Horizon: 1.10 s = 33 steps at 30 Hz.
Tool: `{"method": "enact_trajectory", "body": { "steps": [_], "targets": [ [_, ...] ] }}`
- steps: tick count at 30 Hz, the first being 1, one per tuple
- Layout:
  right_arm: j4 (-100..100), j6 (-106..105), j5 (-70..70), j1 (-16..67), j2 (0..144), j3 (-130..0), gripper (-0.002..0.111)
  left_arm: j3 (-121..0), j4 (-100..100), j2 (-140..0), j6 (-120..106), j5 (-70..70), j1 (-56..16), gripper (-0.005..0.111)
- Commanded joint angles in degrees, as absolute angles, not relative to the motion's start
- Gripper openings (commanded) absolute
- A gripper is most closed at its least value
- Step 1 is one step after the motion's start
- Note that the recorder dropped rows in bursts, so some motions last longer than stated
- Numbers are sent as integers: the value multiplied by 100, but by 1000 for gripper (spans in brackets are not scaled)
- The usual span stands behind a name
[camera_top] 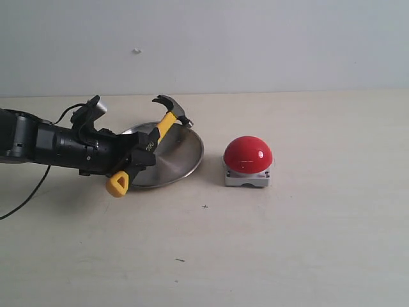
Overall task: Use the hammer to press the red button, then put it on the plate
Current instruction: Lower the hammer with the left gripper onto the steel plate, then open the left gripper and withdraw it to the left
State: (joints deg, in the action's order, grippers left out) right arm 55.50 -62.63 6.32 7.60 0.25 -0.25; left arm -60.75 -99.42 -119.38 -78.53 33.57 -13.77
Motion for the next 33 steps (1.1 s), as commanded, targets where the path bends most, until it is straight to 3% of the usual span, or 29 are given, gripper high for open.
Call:
{"method": "enact_trajectory", "body": {
  "steps": [1, 9, 17, 21, 24, 25, 33],
  "targets": [
    [5566, -6275, 624, 722, 0, 0, 0, -6098, -9714, -11930, -7704, 3489, -1375, 7],
    [5577, -6275, 624, 722, 0, 0, 0, -6098, -9530, -11930, -7558, 3376, -1375, 46],
    [5577, -6275, 624, 722, 0, 0, 0, -6098, -9494, -11784, -7558, 3376, -1279, 48],
    [5577, -6275, 624, 722, 0, 0, 0, -6065, -9323, -11440, -7569, 3376, -1105, 39],
    [5577, -6275, 624, 722, 0, 0, 0, -5933, -9119, -11115, -7569, 3376, -1023, 16],
    [5577, -6275, 624, 722, 0, 0, 0, -5858, -9059, -10971, -7593, 3364, -1011, 2],
    [5590, -6275, 624, 722, 0, 0, 0, -4777, -9995, -9559, -9356, 1958, -1409, 0]
  ]
}}
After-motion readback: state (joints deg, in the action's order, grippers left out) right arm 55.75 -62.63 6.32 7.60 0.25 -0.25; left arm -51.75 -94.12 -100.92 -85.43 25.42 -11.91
